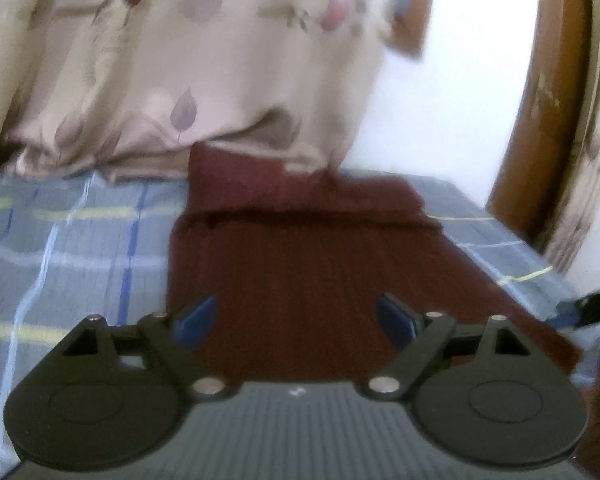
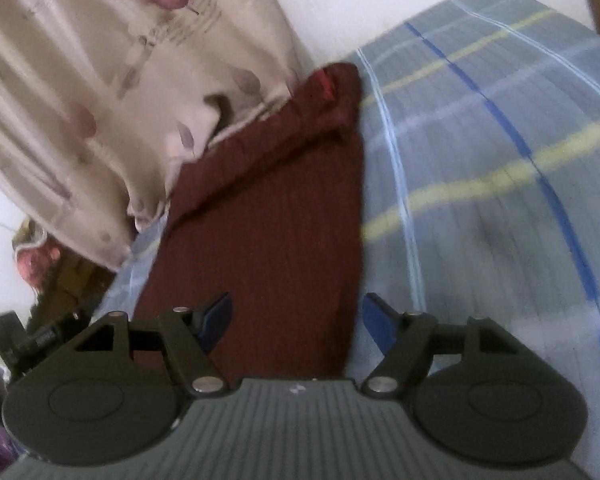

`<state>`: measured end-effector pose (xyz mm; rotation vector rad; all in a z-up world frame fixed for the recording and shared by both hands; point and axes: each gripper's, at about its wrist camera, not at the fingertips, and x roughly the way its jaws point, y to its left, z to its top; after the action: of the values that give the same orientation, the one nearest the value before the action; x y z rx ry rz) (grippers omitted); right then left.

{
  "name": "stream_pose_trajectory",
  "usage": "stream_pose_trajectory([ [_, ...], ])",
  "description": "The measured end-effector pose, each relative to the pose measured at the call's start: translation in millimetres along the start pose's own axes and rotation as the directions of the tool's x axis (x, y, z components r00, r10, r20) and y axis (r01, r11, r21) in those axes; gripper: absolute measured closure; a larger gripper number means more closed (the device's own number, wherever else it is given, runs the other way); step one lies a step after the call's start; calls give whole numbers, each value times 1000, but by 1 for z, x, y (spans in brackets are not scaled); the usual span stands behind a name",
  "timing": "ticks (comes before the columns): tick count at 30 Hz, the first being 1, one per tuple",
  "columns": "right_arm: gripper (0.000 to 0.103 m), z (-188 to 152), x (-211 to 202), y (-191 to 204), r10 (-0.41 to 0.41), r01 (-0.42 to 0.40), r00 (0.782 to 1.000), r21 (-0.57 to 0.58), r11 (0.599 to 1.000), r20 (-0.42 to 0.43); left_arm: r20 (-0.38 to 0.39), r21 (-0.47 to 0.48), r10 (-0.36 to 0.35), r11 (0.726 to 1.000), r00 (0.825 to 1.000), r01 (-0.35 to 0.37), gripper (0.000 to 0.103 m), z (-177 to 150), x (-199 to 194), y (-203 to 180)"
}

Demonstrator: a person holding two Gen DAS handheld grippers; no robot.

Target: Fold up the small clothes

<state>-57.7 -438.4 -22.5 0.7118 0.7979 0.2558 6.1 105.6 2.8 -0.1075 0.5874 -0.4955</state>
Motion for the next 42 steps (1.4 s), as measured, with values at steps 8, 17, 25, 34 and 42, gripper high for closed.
stream_pose_trajectory([
  [8,31,-43,-12,-2,36,-35,999,48,998,-18,-48,-244,-72,968,996,58,16,-34,-28,44],
  [17,63,-55,-2,-3,87,-83,995,64,994,-51,-110,-426,-95,904,989,40,16,-73,-34,68],
  [25,63,-59,1,-8,124,-117,990,99,988,-64,-159,-465,-199,879,967,104,16,-88,-23,73],
  [34,64,-62,3,-11,141,-133,989,141,981,-51,-146,-517,-265,842,953,155,86,-99,-13,71],
  [42,88,-65,1,-4,143,-139,989,97,985,-34,-26,-441,-212,880,977,179,88,-68,-32,47],
])
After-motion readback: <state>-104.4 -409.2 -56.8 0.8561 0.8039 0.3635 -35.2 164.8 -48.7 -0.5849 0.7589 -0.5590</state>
